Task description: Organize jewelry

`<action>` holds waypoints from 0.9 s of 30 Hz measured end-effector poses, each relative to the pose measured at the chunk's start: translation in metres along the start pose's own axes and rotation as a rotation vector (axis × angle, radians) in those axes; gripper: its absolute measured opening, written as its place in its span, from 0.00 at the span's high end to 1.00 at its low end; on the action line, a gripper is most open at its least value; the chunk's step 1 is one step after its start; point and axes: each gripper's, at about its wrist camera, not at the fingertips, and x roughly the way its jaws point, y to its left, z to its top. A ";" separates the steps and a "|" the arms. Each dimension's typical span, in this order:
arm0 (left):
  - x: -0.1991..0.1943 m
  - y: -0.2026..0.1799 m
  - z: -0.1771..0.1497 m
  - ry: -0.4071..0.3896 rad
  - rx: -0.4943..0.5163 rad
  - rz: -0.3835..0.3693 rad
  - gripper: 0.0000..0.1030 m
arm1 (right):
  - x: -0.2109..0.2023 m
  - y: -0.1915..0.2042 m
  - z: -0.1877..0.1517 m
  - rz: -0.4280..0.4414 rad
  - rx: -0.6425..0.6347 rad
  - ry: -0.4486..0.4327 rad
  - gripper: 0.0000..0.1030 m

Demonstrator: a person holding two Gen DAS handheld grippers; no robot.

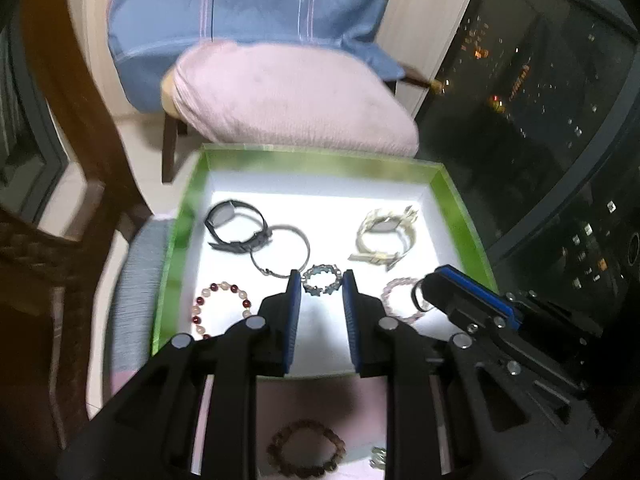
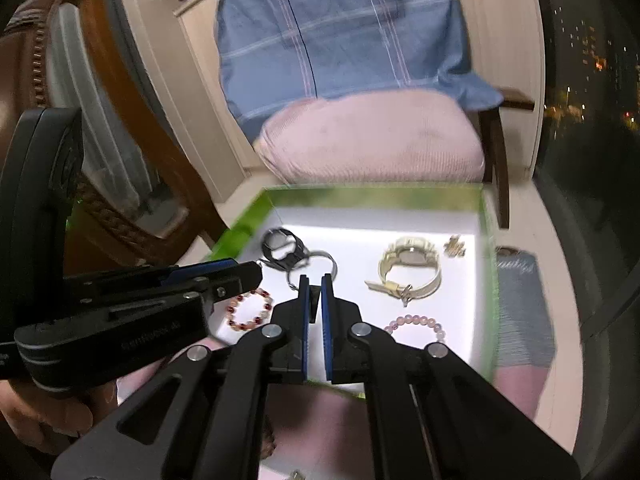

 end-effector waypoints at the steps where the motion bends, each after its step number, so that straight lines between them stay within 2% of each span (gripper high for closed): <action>1: 0.006 0.003 0.000 0.012 -0.008 -0.003 0.75 | 0.008 -0.003 -0.001 -0.004 0.006 0.015 0.89; 2: 0.006 0.005 0.002 0.008 -0.020 0.001 0.63 | 0.012 -0.004 -0.002 -0.005 0.012 0.027 0.73; 3: 0.002 0.008 0.004 -0.007 -0.030 0.013 0.57 | 0.013 -0.007 -0.002 -0.005 0.029 0.032 0.66; 4: -0.012 0.011 0.005 -0.044 -0.045 0.019 0.44 | 0.009 -0.009 0.002 -0.002 0.047 0.022 0.53; 5: -0.032 0.013 0.006 -0.090 -0.059 0.009 0.33 | -0.001 -0.012 0.005 0.011 0.061 -0.001 0.47; 6: -0.049 0.016 0.006 -0.128 -0.065 0.004 0.29 | -0.019 -0.013 0.009 0.018 0.065 -0.046 0.46; 8: -0.109 0.016 0.001 -0.244 -0.054 0.000 0.14 | -0.064 -0.009 0.014 0.006 0.043 -0.138 0.38; 9: -0.133 0.014 -0.005 -0.288 -0.049 0.006 0.12 | -0.101 -0.004 0.016 -0.003 0.022 -0.215 0.36; 11: -0.199 0.008 -0.031 -0.418 -0.030 0.012 0.06 | -0.162 0.007 0.009 -0.030 -0.002 -0.323 0.20; 13: -0.247 0.002 -0.063 -0.504 0.000 0.014 0.04 | -0.211 0.020 -0.004 -0.048 -0.035 -0.398 0.12; 16: -0.292 -0.004 -0.114 -0.572 0.044 0.052 0.04 | -0.277 0.047 -0.041 -0.105 -0.103 -0.496 0.05; 20: -0.308 -0.009 -0.175 -0.546 0.037 0.100 0.04 | -0.312 0.072 -0.091 -0.196 -0.146 -0.497 0.05; 24: -0.310 -0.013 -0.213 -0.505 0.016 0.124 0.04 | -0.319 0.085 -0.126 -0.252 -0.152 -0.450 0.05; 27: -0.304 -0.022 -0.232 -0.459 0.039 0.142 0.04 | -0.318 0.089 -0.146 -0.261 -0.133 -0.390 0.05</action>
